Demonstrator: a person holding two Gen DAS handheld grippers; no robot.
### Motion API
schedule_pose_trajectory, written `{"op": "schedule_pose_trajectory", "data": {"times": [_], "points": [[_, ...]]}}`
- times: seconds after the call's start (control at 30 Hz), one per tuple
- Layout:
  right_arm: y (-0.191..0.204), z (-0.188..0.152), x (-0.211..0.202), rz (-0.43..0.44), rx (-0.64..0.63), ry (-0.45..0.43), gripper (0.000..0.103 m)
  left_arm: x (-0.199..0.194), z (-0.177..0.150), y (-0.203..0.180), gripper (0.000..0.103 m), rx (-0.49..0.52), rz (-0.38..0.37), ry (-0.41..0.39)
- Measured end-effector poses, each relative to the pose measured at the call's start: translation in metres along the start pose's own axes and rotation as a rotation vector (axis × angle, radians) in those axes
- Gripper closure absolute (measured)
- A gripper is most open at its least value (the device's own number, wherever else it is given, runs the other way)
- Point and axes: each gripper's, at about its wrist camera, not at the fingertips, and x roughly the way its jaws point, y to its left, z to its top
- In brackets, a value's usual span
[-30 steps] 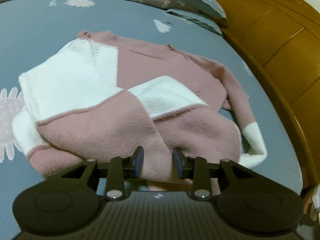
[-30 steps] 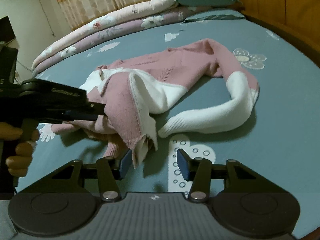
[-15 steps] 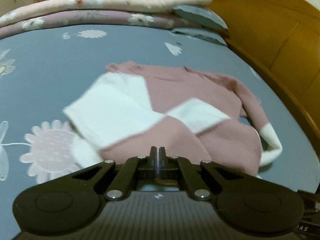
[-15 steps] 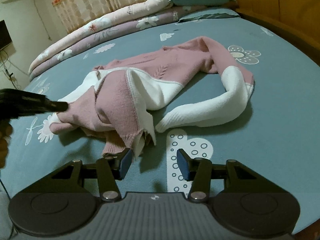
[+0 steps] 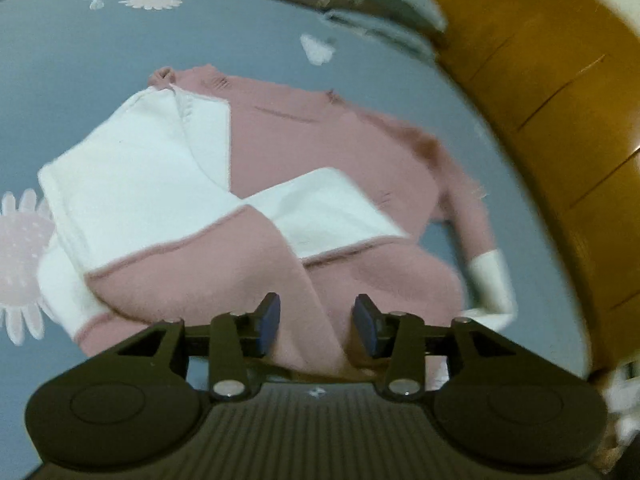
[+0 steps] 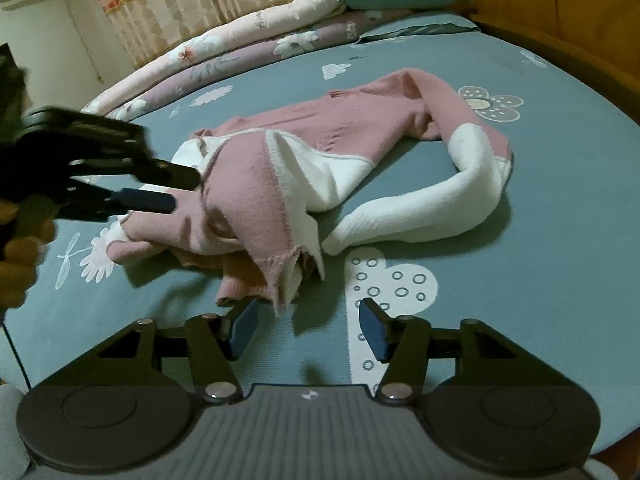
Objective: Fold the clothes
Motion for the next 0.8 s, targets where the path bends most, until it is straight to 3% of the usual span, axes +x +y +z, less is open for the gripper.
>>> {"op": "schedule_pose_trajectory", "data": {"times": [0.1, 0.4, 0.57, 0.73, 0.77, 0.8], "points": [[-0.003, -0.002, 0.001, 0.002, 0.002, -0.006, 0.042, 0.012, -0.001, -0.005, 0.061, 0.055, 0.079, 0.033], [-0.014, -0.008, 0.008, 0.030, 0.028, -0.004, 0.040, -0.005, -0.016, 0.008, 0.063, 0.106, 0.133, 0.018], [-0.017, -0.010, 0.010, 0.051, 0.051, -0.003, 0.040, -0.010, -0.019, 0.001, 0.095, 0.156, 0.161, -0.015], [-0.021, -0.010, 0.005, 0.033, 0.051, -0.015, 0.040, -0.029, -0.019, 0.006, 0.097, 0.209, 0.230, -0.085], [-0.023, -0.010, 0.005, 0.033, 0.057, -0.016, 0.040, -0.034, -0.019, 0.008, 0.103, 0.224, 0.255, -0.103], [-0.024, -0.010, 0.005, 0.033, 0.064, -0.017, 0.040, -0.039, -0.017, 0.013, 0.103, 0.227, 0.278, -0.116]]}}
